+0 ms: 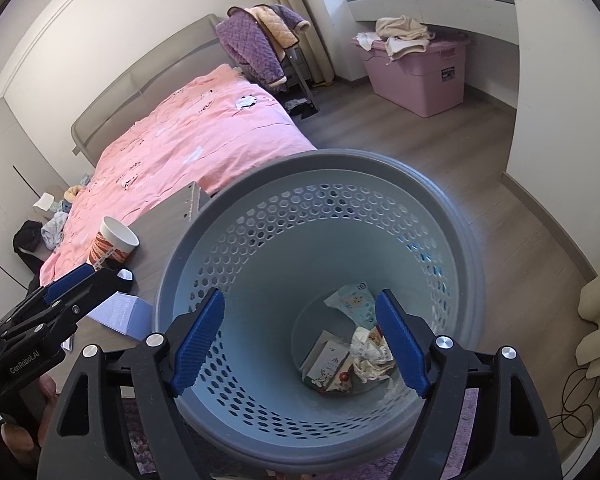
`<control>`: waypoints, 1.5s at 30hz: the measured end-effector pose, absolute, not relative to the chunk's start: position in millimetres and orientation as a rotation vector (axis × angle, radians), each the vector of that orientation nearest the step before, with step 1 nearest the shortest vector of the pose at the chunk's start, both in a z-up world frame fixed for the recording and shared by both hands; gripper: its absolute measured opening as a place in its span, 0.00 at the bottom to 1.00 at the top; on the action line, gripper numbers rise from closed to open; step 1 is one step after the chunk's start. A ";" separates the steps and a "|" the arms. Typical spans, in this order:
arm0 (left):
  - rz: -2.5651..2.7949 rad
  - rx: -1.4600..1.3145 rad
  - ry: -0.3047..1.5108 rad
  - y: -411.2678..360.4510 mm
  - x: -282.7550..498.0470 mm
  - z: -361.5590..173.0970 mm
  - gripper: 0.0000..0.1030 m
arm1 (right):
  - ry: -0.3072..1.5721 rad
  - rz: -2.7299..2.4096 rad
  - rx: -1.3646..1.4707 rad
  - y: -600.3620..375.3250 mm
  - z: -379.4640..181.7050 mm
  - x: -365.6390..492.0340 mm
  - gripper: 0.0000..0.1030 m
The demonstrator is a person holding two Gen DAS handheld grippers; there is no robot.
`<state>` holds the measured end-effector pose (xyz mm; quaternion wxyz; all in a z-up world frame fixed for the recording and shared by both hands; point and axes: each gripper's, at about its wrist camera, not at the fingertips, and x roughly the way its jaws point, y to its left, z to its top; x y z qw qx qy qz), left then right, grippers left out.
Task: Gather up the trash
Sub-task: 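Move both grippers back over the table toward the remaining trash, then grasp the lavender box with the right gripper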
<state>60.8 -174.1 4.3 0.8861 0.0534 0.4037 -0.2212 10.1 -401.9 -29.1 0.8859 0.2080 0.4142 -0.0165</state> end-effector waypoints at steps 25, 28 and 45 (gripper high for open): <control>-0.184 0.043 0.807 -14.9 64.3 21.2 0.68 | 0.790 0.134 0.299 -298.1 27.4 35.0 0.82; -0.129 0.024 0.813 6.0 63.2 23.3 0.68 | 0.806 0.182 0.277 -283.6 27.9 40.4 0.82; 0.061 -0.081 0.837 101.4 59.0 16.3 0.68 | 0.948 0.374 0.081 -184.9 -3.8 78.6 0.82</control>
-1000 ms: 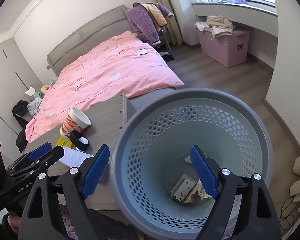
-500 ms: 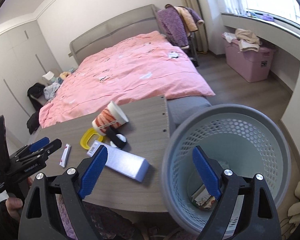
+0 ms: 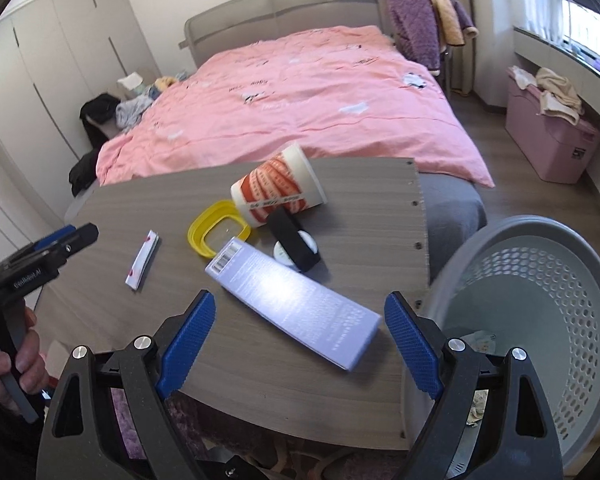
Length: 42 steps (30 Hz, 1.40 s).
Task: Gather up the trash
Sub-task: 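Grasp the lavender box with the right gripper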
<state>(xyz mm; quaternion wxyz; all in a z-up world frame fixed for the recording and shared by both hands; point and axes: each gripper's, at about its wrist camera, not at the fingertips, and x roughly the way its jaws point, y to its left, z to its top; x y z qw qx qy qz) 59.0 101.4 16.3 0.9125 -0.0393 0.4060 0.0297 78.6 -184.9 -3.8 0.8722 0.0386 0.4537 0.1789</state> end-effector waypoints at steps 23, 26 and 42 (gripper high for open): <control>0.102 -0.151 0.866 146.4 64.6 -2.5 0.68 | 1.139 0.466 -0.027 -140.3 -47.6 95.0 0.83; 0.106 -0.157 0.870 148.5 65.1 -4.9 0.68 | 1.152 0.497 -0.020 -130.2 -47.7 85.7 0.83; 0.108 -0.162 0.917 156.8 67.7 -29.0 0.68 | 1.132 0.412 0.038 -104.7 -57.3 80.8 0.73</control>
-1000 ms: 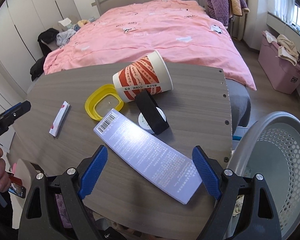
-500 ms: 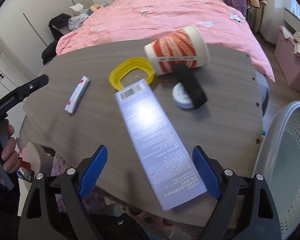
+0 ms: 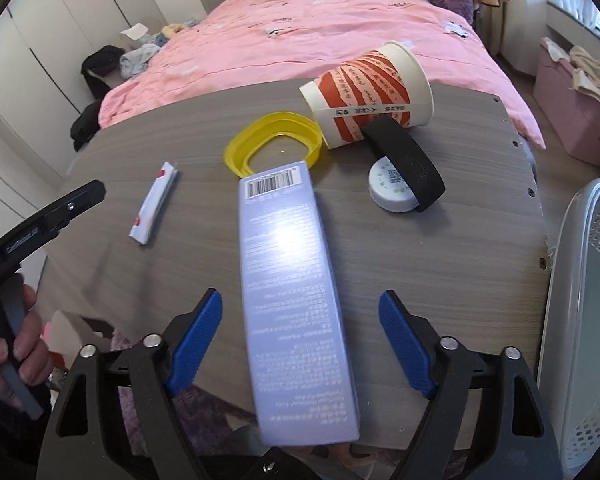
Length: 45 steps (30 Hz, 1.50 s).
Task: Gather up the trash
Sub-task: 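Grasp the lavender box with the right gripper, then grasp the two-of-hearts playing card with the left gripper while the right gripper holds the box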
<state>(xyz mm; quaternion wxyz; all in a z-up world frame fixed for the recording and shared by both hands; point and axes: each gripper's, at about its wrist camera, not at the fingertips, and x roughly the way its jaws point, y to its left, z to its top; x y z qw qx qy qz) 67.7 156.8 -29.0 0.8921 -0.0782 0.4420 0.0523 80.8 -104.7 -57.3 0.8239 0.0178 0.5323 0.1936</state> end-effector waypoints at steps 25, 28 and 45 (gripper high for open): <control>0.041 -0.163 0.972 139.1 79.7 -48.8 0.68 | 1.014 0.365 -0.033 -101.1 -35.4 66.6 0.44; 0.042 -0.157 0.984 132.3 88.4 -54.4 0.68 | 1.001 0.367 -0.019 -104.0 -30.6 65.9 0.44; 0.093 -0.075 1.007 116.4 105.0 -72.0 0.29 | 0.990 0.387 0.028 -111.3 -28.4 63.4 0.44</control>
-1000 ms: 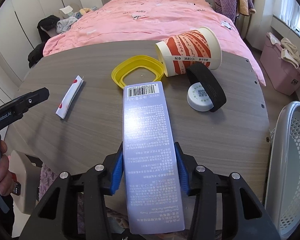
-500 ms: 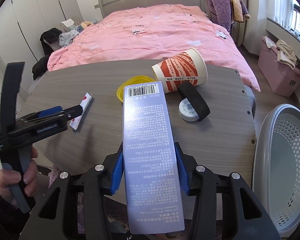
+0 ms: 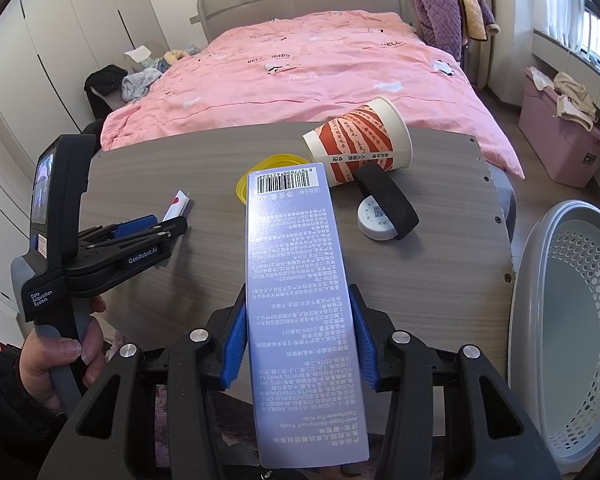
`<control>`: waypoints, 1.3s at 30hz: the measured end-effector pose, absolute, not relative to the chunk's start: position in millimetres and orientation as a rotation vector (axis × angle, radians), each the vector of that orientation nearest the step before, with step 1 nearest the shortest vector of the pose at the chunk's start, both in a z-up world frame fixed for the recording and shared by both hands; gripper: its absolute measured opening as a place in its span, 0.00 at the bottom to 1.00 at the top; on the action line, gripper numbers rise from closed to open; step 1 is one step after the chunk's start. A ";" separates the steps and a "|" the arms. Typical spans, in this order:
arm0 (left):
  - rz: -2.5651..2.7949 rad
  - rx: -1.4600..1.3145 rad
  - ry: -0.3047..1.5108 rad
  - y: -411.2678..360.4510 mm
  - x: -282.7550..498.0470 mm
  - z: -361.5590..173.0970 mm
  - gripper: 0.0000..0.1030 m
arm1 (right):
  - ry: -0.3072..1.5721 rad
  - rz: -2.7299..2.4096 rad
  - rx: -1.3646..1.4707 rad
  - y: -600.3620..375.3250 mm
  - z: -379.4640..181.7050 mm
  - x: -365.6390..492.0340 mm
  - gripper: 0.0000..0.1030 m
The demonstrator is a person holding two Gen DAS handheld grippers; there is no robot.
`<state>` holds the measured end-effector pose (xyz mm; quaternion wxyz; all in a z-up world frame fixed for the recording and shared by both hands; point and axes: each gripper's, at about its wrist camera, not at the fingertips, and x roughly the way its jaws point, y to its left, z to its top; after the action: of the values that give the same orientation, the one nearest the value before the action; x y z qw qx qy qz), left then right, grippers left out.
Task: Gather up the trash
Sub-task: 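Grasp the two-of-hearts playing card with the left gripper while the right gripper holds the box, then carry the playing card and lavender box over the grey basket with both grippers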
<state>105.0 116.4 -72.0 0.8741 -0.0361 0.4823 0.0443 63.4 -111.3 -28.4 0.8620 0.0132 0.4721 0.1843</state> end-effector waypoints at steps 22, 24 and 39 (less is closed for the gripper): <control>-0.039 -0.036 0.896 69.0 74.8 3.5 0.16 | 0.921 0.339 0.167 -172.0 -5.3 58.1 0.44; -0.082 -0.022 0.880 48.4 76.6 11.7 0.16 | 0.906 0.306 0.175 -189.1 -1.9 55.9 0.44; -0.486 0.129 0.890 -147.3 81.6 20.7 0.16 | 0.840 -0.009 0.282 -345.4 2.1 22.5 0.44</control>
<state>81.6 -147.3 20.7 0.8721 0.0618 0.4261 -0.2327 22.5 -345.4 2.1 0.9034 0.1365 0.4066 -0.0042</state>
